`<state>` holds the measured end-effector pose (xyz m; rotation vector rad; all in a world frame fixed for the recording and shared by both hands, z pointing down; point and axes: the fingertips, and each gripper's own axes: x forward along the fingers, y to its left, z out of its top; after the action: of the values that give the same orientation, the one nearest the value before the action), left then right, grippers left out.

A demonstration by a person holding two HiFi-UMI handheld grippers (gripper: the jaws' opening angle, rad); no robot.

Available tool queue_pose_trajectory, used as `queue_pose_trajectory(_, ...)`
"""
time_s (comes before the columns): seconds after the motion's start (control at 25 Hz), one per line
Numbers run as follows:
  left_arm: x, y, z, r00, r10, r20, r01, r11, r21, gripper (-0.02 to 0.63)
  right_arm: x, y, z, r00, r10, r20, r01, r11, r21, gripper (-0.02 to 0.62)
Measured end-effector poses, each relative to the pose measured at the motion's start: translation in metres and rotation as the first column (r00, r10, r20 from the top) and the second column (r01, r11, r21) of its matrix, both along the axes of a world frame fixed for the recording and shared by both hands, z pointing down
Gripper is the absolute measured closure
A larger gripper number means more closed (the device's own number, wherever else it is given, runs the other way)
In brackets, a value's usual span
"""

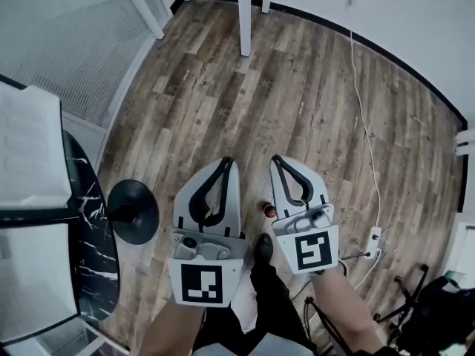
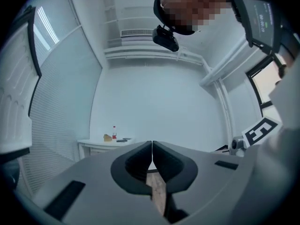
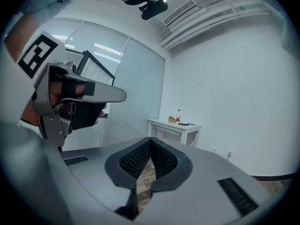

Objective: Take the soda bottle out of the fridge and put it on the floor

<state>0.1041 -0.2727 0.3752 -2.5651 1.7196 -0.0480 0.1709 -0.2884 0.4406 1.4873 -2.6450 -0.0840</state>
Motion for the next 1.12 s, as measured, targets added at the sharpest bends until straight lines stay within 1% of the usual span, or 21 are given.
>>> queue_pose_trajectory(0.12, 0.0, 0.01, -0.055, 0.999, -0.012, 0.048, 0.01, 0.999, 0.049, 0.586, 0.0, 0.008, -0.07, 0.999, 0.012, 0.03, -0.014, 0.998, 0.064, 0.583)
queue_pose_trajectory(0.2, -0.001, 0.018, -0.092, 0.998, -0.029, 0.056, 0.024, 0.996, 0.086, 0.586, 0.001, 0.015, -0.117, 0.999, 0.016, 0.042, -0.02, 0.993, 0.112, 0.583)
queue_pose_trajectory(0.36, -0.009, 0.038, -0.166, 0.998, -0.061, 0.004, 0.059, 0.979, 0.195, 0.586, -0.005, 0.03, -0.197, 0.999, 0.01, 0.04, -0.019, 0.976, 0.217, 0.583)
queue_pose_trajectory(0.48, -0.016, 0.056, -0.203, 0.997, -0.072, -0.016, 0.074, 0.973, 0.217, 0.586, -0.01, 0.05, -0.239, 0.999, 0.011, 0.041, -0.021, 0.969, 0.248, 0.583)
queue_pose_trajectory(0.6, -0.024, 0.067, -0.232, 0.995, -0.094, -0.015, 0.095, 0.969, 0.23, 0.586, -0.01, 0.07, -0.266, 0.999, 0.015, 0.038, -0.025, 0.966, 0.258, 0.583)
queue_pose_trajectory(0.72, -0.028, 0.073, -0.257, 0.994, -0.108, 0.036, 0.095, 0.961, 0.261, 0.586, -0.008, 0.078, -0.285, 0.999, 0.032, 0.027, -0.038, 0.963, 0.267, 0.583)
queue_pose_trajectory(0.8, -0.033, 0.077, -0.268, 0.993, -0.111, 0.048, 0.095, 0.959, 0.268, 0.586, -0.01, 0.081, -0.298, 0.998, 0.041, 0.04, -0.051, 0.958, 0.282, 0.583)
queue_pose_trajectory(1.12, -0.066, 0.104, -0.302, 0.989, -0.146, -0.006, 0.141, 0.941, 0.306, 0.586, -0.017, 0.095, -0.335, 0.997, 0.058, 0.049, -0.071, 0.943, 0.325, 0.583)
